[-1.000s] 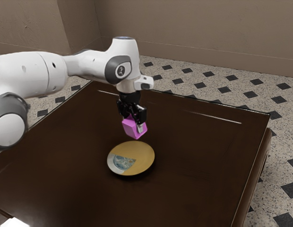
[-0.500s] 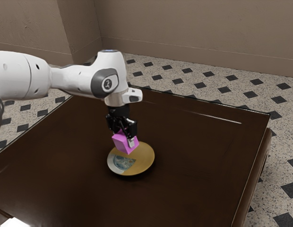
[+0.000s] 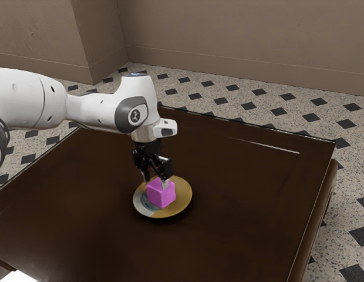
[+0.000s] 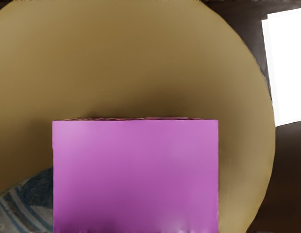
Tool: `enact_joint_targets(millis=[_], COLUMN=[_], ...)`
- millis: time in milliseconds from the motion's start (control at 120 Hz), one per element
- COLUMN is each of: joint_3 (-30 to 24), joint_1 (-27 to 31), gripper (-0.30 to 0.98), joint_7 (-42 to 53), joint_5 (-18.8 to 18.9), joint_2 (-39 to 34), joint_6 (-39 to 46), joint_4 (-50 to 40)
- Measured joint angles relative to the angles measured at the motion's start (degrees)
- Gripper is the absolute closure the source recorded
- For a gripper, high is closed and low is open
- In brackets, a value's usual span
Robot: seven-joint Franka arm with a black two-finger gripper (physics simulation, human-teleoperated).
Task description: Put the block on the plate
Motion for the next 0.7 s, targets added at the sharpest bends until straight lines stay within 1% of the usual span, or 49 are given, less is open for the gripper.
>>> enact_joint_targets(millis=[142, 333, 517, 633, 700], joint_3=[0.0, 1.0, 2.0, 2.4, 2.4], joint_1=[0.0, 0.0, 0.0, 0.1, 0.2], gripper=[0.08, 0.03, 0.01, 0.01, 0.01], joint_7=[0.2, 0.4, 0.3, -1.2, -2.6], joint_5=[-0.2, 0.3, 1.0, 1.6, 2.1], joint_2=[-0.6, -3.9, -7.6, -11.2, -12.2], joint_6=[0.3, -2.4, -10.3, -16.9, -21.4], joint_4=[0.1, 2.2, 9.8, 14.2, 18.7])
